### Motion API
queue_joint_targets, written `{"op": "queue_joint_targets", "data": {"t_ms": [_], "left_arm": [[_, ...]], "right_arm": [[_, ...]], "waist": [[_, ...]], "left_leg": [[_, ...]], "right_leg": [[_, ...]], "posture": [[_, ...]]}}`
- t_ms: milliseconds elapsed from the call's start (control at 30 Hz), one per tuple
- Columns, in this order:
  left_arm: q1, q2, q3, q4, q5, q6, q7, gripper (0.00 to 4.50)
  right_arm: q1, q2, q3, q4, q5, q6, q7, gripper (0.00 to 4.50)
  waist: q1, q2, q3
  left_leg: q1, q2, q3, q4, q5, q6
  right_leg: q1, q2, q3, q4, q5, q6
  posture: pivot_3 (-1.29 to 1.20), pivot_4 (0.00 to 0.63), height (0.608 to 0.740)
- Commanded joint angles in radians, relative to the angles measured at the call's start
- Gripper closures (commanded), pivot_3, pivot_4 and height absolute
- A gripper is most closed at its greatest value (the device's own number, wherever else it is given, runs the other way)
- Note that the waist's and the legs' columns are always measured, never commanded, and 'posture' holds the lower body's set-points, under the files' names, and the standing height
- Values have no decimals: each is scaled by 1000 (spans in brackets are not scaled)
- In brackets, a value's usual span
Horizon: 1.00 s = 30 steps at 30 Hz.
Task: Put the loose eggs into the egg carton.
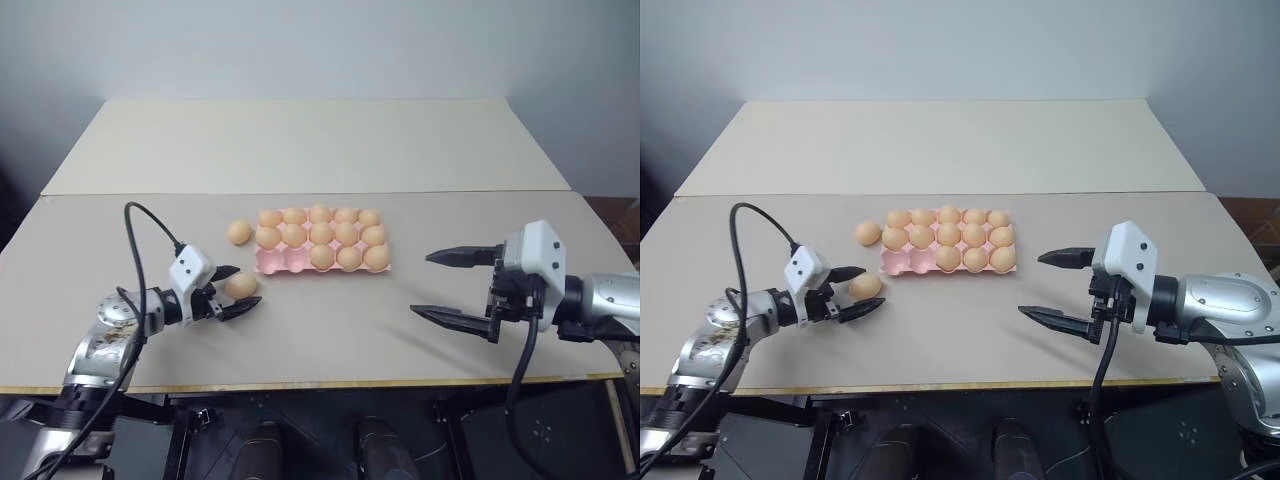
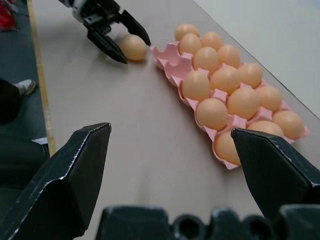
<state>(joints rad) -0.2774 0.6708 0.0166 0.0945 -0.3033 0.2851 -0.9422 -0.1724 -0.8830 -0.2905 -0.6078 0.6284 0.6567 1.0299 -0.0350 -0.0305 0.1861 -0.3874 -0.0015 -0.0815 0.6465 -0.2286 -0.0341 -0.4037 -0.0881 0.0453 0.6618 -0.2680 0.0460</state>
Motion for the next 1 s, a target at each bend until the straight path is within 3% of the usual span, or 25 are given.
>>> {"op": "queue_joint_targets", "data": {"t_ms": [33, 200, 467, 567, 800, 1000], "left_arm": [[-29, 1, 6, 19, 29, -34, 13, 1164], [-16, -3, 42, -12, -16, -33, -12, 2685], [43, 107, 173, -244, -187, 56, -112, 2685], [-27, 79, 159, -281, -217, 99, -64, 2685], [-253, -54, -72, -89, 3, 11, 0, 2685], [-364, -119, -147, 72, 76, -31, -16, 2685]], "right_arm": [[12, -14, -52, -44, 49, -2, -18, 0], [37, -22, -70, -47, 68, -11, -30, 0], [43, -20, -63, -45, 88, -23, -44, 0], [25, -13, -38, -35, 79, -29, -54, 0], [-22, -1, 22, -23, 54, -34, -100, 0], [-3, -3, 3, -61, 97, -16, -129, 0]], "waist": [[-2, 0, 0], [0, 0, 0], [-5, 0, 0], [4, 0, 0], [22, -1, -1], [16, -1, -1]], "left_leg": [[0, 0, 0, 0, 0, 0], [-1, -1, 0, 0, 0, 0], [-1, 0, 0, 0, 0, 0], [1, 0, 0, 0, 0, 0], [-1, -1, 0, 2, 0, 0], [-3, -1, 0, 3, 0, 0]], "right_leg": [[0, 0, 0, 0, 0, 0], [0, -1, 0, -1, 0, 0], [-1, 0, 0, 0, 0, 0], [1, -1, 0, 0, 0, 0], [1, -1, -1, -2, 0, 1], [0, 0, -1, -2, 0, 1]], "posture": [[0, 150, 740], [0, 150, 740], [0, 150, 740], [0, 150, 740], [0, 150, 740], [0, 150, 740]]}}
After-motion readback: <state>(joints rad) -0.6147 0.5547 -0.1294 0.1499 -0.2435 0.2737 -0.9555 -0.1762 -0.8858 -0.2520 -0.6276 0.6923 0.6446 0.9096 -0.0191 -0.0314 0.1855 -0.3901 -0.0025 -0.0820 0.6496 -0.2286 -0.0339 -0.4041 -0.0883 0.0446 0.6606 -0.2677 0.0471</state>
